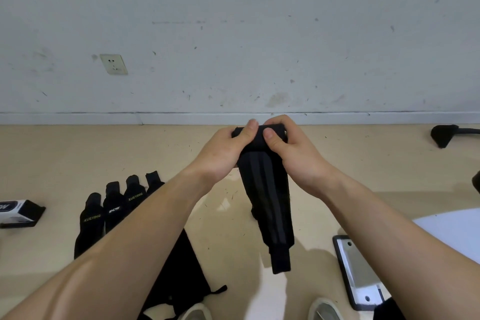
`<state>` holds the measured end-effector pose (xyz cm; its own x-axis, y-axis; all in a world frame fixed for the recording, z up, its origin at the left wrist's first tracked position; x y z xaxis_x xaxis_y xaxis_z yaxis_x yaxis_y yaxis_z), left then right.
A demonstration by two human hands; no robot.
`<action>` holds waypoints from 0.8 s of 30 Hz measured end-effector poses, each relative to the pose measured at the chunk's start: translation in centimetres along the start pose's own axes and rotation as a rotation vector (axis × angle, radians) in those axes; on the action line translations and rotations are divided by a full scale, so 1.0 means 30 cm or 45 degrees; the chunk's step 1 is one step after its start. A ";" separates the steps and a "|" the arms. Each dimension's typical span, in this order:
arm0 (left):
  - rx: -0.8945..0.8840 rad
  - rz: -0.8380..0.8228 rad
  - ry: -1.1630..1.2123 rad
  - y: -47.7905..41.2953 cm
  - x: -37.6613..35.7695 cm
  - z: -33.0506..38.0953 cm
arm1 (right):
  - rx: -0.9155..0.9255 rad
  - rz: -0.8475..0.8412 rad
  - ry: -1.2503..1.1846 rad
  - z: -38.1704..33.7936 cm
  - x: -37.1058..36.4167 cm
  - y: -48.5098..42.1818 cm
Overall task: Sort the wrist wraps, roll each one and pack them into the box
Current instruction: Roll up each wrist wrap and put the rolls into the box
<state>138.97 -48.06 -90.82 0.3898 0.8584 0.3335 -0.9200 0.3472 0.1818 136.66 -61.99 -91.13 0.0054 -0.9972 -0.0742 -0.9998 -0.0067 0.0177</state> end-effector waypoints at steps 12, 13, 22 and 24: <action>-0.139 0.206 0.101 0.013 0.014 -0.009 | -0.160 0.031 0.115 0.018 0.005 -0.007; -0.136 0.221 0.110 0.014 0.018 -0.010 | -0.150 0.037 0.122 0.022 0.007 -0.010; -0.029 -0.011 0.149 0.002 -0.005 -0.019 | -0.073 0.063 -0.208 0.018 0.015 -0.008; -0.057 0.013 0.153 -0.001 -0.009 -0.012 | -0.064 0.062 -0.255 0.013 0.017 -0.005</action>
<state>138.87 -48.16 -91.25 0.3750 0.9002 0.2213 -0.9259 0.3521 0.1368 136.82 -62.47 -91.57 -0.0514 -0.9618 -0.2687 -0.9966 0.0321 0.0757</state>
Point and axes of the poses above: each hand's wrist, its own y-axis away from the middle knuckle, its own x-axis out of the back of the hand, z = x × y, the point moved 6 cm from there along -y, towards the middle knuckle, and after that the axes turned 8 degrees about -y, right-handed, at the moved point
